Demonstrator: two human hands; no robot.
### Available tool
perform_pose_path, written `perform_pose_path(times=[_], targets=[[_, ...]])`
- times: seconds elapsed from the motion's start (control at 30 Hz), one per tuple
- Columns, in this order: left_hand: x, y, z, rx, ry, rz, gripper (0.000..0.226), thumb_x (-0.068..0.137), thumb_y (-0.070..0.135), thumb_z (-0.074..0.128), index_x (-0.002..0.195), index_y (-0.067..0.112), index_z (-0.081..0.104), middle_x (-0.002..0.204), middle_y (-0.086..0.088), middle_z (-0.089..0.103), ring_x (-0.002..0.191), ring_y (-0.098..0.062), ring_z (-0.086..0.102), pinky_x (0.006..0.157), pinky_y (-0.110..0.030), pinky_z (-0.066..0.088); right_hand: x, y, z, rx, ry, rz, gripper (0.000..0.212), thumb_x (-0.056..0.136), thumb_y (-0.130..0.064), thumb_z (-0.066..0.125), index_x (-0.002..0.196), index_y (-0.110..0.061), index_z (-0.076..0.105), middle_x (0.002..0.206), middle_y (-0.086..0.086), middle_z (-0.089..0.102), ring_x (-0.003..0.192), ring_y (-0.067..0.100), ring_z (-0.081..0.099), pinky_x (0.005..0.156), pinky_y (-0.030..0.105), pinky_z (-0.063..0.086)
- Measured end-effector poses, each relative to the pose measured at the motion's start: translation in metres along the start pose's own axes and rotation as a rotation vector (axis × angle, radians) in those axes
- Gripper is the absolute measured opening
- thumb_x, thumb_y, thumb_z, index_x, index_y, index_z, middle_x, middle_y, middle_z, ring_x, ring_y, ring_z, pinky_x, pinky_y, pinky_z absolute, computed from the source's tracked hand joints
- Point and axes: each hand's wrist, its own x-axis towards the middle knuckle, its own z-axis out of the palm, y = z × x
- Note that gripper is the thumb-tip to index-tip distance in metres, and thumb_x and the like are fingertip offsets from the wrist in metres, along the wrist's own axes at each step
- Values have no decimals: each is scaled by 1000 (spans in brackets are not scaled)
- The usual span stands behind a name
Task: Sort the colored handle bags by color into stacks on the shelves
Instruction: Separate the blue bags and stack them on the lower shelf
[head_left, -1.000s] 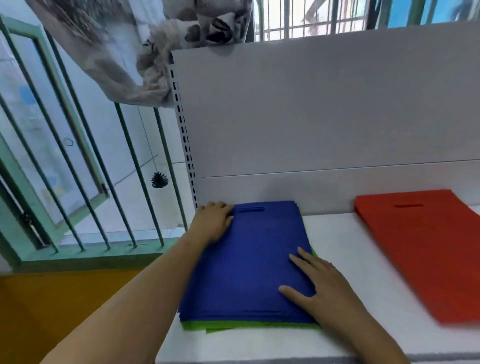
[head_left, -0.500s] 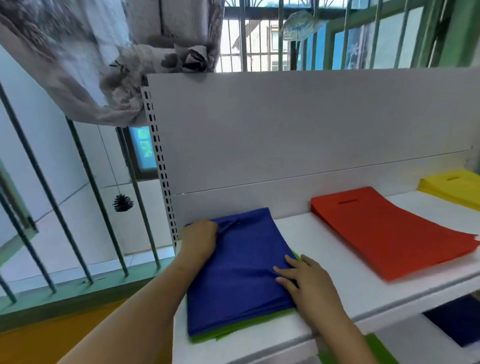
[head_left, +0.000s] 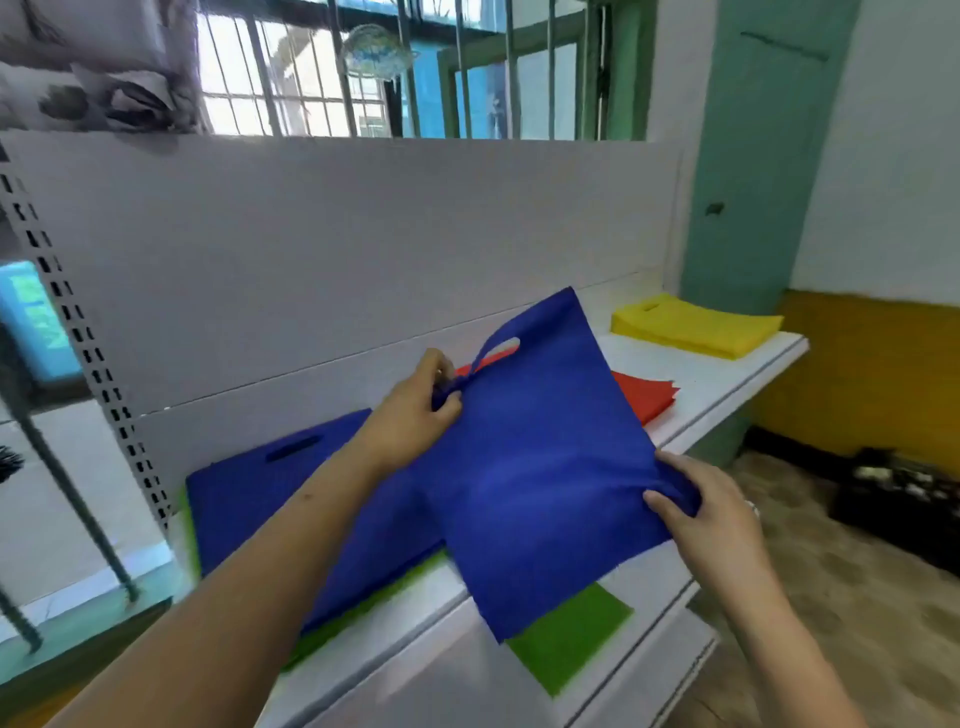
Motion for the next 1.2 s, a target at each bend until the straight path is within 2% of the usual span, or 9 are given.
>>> perform_pose_path(times=[0.13,0.23,0.33,0.47,0.57,0.67,0.77,1.07,1.2], targets=[[26,59,80,-104,-102,136,41,85,11,64,115,23,39,82,5,50,61,-6,47,60,-29,42,1,59,-64,23,79,246,61,90,-17,66,145,-18,41,141,6,51,127,25,49,98,35,41],[50,101,153,-103,-238,148,52,83,15,67,129,24,43,94,6,62,78,-11,61,66,-30,50,3,116,-111,-19,160,364,55,87,-22,71,137,-12,50,135,8,57,120,27,55,87,35,44],[73,137,236,-37,-371,200,28,84,20,69,109,19,57,96,5,64,82,-13,61,65,-25,46,10,175,-152,-18,213,480,28,82,-31,74,99,-10,65,98,9,69,87,28,64,70,37,49],[99,162,352,50,-530,190,19,90,35,67,96,18,60,85,3,62,76,-17,59,64,-33,46,31,252,-191,11,237,597,39,83,-34,73,80,1,57,63,16,57,55,30,52,57,36,44],[116,157,428,102,-645,107,24,99,40,50,81,24,50,81,0,59,74,-22,56,59,-33,37,56,302,-210,34,213,680,25,92,-31,64,96,-8,56,70,6,59,50,18,53,50,29,41],[130,140,487,-29,-783,-92,23,104,30,41,120,21,55,114,-4,61,97,-26,62,61,-32,50,88,352,-220,74,178,743,39,99,-27,54,134,-10,50,103,12,65,51,12,56,43,18,38],[137,115,529,-129,-894,-346,30,104,24,42,134,26,43,122,3,50,102,-30,58,51,-39,55,124,392,-216,67,128,763,30,101,-22,50,128,-12,56,98,9,66,51,12,59,47,18,42],[216,3,622,-295,-667,-725,16,85,-9,61,96,0,68,98,-15,67,93,-31,66,74,-31,53,275,501,-142,140,-16,810,21,97,-20,58,108,-4,68,80,8,69,57,16,62,58,28,54],[249,-35,650,-480,-468,-1062,33,84,3,74,113,-7,65,110,-15,67,99,-28,66,91,-33,52,341,529,-116,196,-125,848,19,96,-14,59,88,-1,69,74,19,67,60,22,63,72,42,58]])
